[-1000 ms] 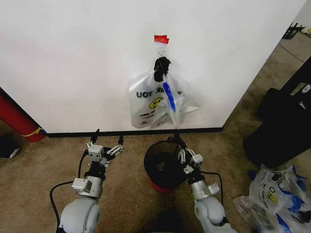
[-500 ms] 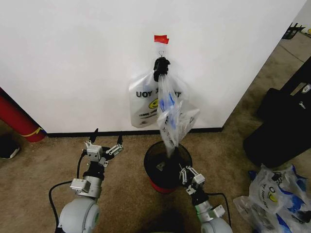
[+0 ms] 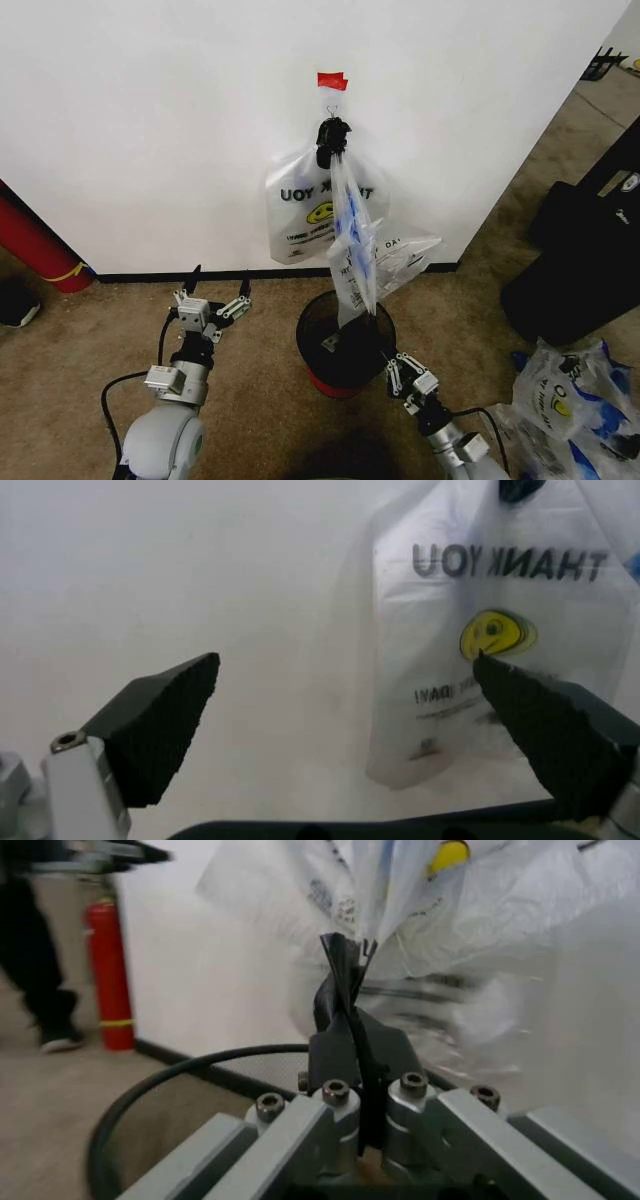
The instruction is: Pick up the garbage bag from the wall and place it over the trash bin.
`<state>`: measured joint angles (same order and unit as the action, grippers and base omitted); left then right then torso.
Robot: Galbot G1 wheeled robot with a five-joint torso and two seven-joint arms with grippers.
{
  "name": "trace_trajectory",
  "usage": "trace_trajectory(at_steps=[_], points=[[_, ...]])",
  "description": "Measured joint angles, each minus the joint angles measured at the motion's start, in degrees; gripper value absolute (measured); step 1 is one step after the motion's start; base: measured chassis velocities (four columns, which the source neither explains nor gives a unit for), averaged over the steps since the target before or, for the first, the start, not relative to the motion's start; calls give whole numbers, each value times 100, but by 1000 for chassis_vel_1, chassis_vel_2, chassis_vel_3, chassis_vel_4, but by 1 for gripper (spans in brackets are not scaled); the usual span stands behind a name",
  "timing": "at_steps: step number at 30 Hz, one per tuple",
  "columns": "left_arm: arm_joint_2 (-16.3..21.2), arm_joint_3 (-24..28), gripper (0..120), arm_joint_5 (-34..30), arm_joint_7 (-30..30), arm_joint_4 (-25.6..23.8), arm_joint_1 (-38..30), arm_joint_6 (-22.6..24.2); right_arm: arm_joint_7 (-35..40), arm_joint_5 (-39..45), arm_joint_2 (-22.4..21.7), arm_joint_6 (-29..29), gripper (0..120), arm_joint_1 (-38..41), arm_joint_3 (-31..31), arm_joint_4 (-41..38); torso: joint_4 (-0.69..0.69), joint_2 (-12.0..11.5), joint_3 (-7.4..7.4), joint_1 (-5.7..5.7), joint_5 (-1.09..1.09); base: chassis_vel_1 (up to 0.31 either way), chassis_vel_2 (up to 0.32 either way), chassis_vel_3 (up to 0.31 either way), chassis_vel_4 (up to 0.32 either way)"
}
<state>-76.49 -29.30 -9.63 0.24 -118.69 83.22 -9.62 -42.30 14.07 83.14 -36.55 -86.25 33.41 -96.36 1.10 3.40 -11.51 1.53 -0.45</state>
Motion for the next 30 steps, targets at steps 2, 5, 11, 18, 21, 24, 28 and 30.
trace_trajectory(at_steps=[2,5,11,18,21,24,28,30], points=[[-5,5,100,9,0,33,-14,-2,-435,42,-27,-3,0,30,145,16,1,0,0,0,-1,0,0,0,0],[-13,14,100,20,0,63,-39,-3,-590,79,-55,-21,0,78,183,21,0,0,0,0,-1,0,0,0,0],[-40,59,100,50,2,112,-86,-3,-46,337,73,-208,0,277,-153,-44,0,0,0,0,-1,0,0,0,0],[-9,32,100,53,2,152,-134,5,346,720,127,-243,0,674,-314,-309,0,0,0,0,-1,0,0,0,0],[-4,15,100,53,3,179,-155,7,361,980,19,-91,5,822,-277,-448,0,0,0,0,-1,0,0,0,0],[-4,5,100,53,3,200,-168,8,409,1168,-71,7,11,928,-249,-510,0,0,0,0,-1,0,0,0,0],[3,-11,100,53,3,256,-195,7,446,1553,-228,140,26,1073,-224,-573,0,0,0,0,0,0,0,0,0],[10,-16,100,49,3,284,-226,7,228,1716,-259,263,35,1066,-137,-637,0,0,0,0,-1,0,0,0,0]])
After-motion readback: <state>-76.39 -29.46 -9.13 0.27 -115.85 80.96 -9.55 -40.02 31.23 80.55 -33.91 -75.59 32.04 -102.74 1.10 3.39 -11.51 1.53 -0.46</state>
